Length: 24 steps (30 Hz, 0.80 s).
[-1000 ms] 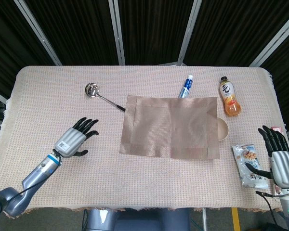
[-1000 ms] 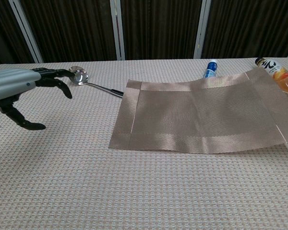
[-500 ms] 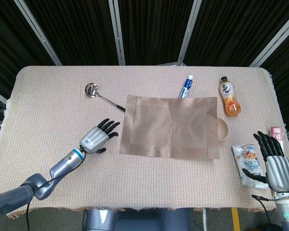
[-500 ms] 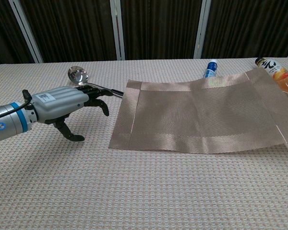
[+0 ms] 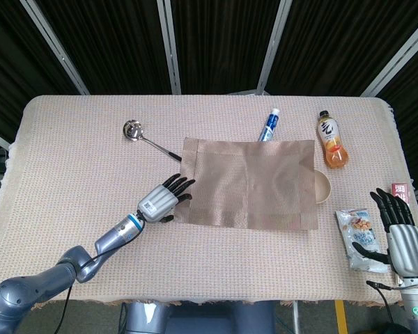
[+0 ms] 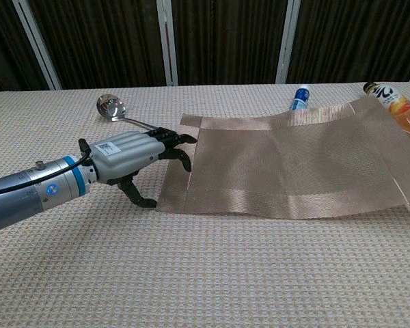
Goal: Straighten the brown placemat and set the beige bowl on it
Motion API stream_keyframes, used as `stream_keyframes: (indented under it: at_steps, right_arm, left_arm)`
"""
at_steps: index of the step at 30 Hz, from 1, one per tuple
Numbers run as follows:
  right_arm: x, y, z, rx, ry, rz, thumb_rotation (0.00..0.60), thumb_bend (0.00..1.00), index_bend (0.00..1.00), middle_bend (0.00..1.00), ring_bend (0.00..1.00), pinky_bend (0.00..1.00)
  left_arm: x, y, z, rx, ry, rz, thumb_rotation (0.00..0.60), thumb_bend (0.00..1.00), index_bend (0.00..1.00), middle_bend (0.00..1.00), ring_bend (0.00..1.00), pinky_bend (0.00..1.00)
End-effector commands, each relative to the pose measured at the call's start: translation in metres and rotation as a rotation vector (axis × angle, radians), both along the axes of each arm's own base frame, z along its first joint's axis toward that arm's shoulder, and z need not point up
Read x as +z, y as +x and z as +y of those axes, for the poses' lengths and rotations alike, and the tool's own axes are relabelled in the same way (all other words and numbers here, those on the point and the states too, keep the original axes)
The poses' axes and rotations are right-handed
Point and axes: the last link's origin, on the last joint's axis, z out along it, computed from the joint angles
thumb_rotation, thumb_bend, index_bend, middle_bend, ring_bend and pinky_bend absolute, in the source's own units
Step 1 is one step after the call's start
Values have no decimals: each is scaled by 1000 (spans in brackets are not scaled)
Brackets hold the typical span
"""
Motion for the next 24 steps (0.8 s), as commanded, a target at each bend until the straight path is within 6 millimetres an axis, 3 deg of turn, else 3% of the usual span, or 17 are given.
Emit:
stream_keyframes:
  at_steps: [1, 8, 15, 24]
  right_arm:
    - [0, 0, 0, 1, 1, -3, 600, 0, 0, 0, 0, 0]
    - [2, 1, 1, 6, -5, -7, 600, 0, 0, 0, 0, 0]
    - [4, 3, 2, 14, -10, -13, 600, 0, 0, 0, 0, 0]
    - [7, 4, 3, 21, -15, -21, 600, 0, 0, 0, 0, 0]
  left_arm:
    - [-1, 1, 0, -8, 0, 5, 600, 189, 268, 0, 0, 0]
    - [-5, 7, -2, -15, -9, -1, 600, 206, 268, 0, 0, 0]
    - [-10, 11, -6, -14, -22, -1, 600, 389, 275, 0, 0, 0]
    - [-13, 9, -9, 11, -32, -5, 600, 404, 309, 0, 0, 0]
